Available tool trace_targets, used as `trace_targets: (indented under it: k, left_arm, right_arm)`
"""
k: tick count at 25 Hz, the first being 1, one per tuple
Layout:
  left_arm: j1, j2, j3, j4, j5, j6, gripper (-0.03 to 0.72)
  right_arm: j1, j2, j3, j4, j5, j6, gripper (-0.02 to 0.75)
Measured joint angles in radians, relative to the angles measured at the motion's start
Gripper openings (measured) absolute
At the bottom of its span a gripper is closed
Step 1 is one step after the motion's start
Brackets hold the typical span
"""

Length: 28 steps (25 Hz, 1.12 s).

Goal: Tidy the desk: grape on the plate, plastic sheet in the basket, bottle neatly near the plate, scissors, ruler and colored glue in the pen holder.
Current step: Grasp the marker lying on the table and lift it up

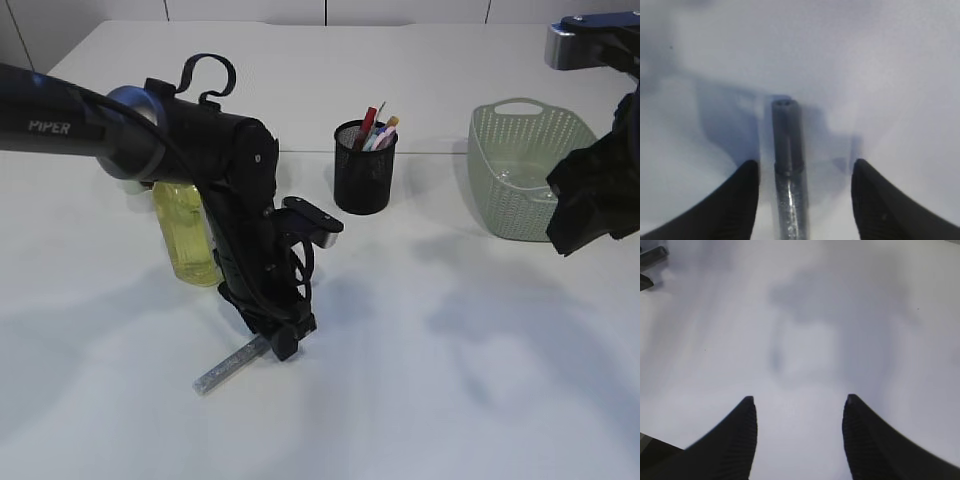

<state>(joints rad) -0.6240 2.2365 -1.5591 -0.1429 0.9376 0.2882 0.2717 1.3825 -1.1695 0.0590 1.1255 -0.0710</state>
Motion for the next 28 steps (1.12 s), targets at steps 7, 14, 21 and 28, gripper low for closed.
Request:
trace_targets:
  k: [7, 14, 21, 28]
  left_arm:
    - [-0.002, 0.002, -0.004, 0.062, 0.000, -0.047, 0.209]
    - [-0.002, 0.005, -0.004, 0.070, 0.000, -0.058, 0.125]
    - [-0.002, -0.014, 0.001, 0.057, -0.038, -0.091, 0.125]
    - [-0.002, -0.154, 0.002, -0.028, -0.241, -0.093, 0.124]
  right_arm:
    - [0.000, 0.000, 0.000, 0.000, 0.001, 0.000, 0.439]
    - [0.000, 0.000, 0.000, 0.000, 0.001, 0.000, 0.439]
    - [0.000, 0.000, 0.000, 0.000, 0.001, 0.000, 0.439]
    - [0.000, 0.000, 0.000, -0.089, -0.011, 0.029, 0.439]
